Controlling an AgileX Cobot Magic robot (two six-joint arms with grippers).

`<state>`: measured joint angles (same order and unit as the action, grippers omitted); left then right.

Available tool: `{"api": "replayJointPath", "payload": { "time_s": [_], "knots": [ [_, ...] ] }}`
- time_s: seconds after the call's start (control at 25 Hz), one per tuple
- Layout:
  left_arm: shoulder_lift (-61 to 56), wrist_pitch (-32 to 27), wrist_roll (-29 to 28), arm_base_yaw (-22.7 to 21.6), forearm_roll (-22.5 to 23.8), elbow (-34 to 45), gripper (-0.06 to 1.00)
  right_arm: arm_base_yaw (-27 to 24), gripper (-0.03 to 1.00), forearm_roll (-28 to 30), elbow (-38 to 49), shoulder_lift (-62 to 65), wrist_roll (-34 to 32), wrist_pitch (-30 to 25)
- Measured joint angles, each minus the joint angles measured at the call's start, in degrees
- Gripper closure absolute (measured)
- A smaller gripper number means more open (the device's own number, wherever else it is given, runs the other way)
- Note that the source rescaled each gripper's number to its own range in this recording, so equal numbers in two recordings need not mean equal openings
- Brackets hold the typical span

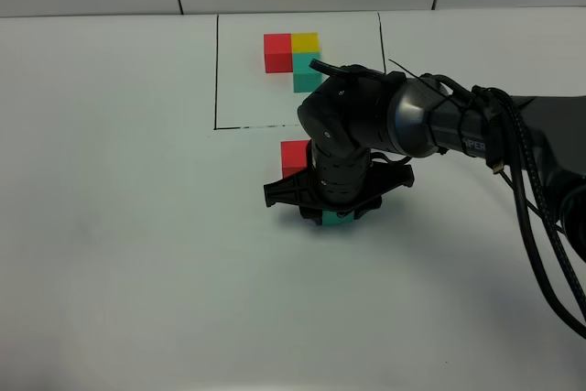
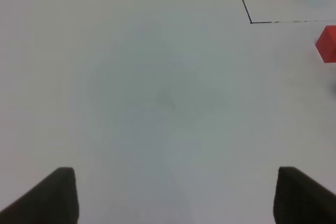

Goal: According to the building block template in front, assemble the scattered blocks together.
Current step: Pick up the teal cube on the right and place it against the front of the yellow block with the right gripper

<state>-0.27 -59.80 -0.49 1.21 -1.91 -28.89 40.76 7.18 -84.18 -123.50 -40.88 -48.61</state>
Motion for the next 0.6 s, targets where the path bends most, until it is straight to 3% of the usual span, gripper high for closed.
{"api": "replayJointPath", "payload": {
  "time_s": [0.6],
  "knots": [
    [0.0, 0.0, 0.0, 0.0, 0.0, 0.0, 0.01, -1.1, 0.97, -2.2, -0.4, -1.1, -1.1, 1.2]
  ]
}}
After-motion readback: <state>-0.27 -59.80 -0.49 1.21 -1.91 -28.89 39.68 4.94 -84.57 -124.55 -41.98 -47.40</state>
